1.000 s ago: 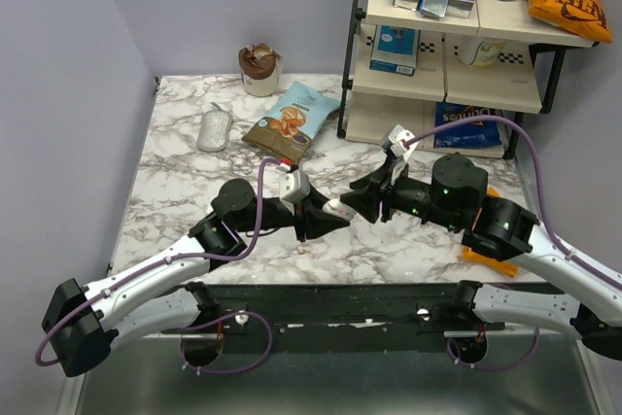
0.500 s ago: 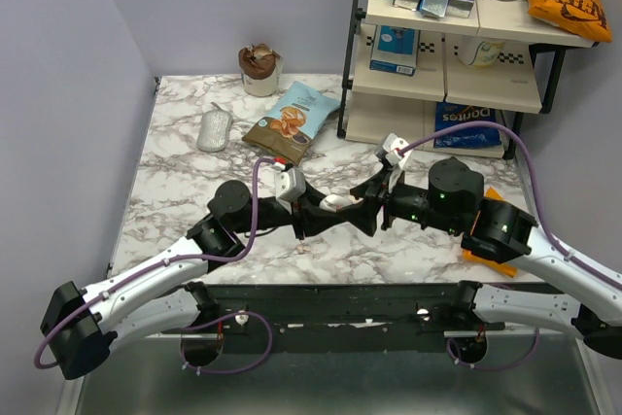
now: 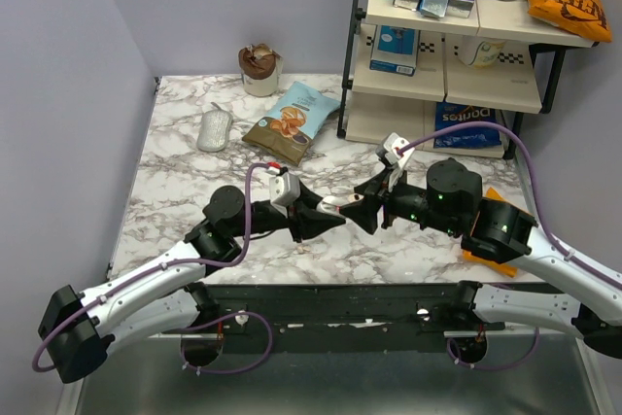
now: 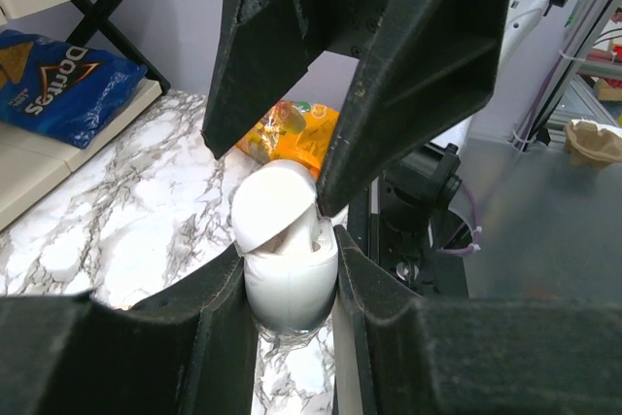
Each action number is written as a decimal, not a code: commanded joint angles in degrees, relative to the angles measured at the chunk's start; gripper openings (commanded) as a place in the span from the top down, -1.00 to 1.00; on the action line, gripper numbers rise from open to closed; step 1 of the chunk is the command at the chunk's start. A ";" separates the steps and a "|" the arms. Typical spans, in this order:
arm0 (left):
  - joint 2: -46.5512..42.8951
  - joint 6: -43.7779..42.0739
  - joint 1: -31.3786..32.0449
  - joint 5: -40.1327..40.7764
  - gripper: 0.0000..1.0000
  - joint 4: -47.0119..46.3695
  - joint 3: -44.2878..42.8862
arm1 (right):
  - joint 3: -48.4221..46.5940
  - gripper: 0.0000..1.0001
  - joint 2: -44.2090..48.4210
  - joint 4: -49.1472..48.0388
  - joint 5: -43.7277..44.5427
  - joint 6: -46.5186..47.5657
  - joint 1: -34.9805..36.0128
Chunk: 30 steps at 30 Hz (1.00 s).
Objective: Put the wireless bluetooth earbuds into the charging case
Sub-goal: Open the charging case, then adjust the earbud with the charging case.
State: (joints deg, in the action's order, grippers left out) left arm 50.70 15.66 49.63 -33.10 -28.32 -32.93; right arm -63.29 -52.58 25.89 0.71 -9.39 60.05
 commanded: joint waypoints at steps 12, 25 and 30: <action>-3.32 -2.74 2.40 -1.18 1.00 -3.85 3.22 | -3.51 -0.32 -0.16 0.57 5.80 -0.81 0.07; -4.47 -4.06 3.20 -2.66 1.00 -0.34 2.35 | -3.06 0.44 4.50 -3.13 -16.52 5.68 0.24; -2.71 -3.88 3.20 -4.25 1.00 1.95 0.15 | -5.26 0.23 2.75 1.52 -23.90 7.45 0.50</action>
State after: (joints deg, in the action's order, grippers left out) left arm 46.96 12.84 52.62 -34.24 -27.68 -29.85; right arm -66.26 -48.12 24.43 -13.58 -4.78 60.10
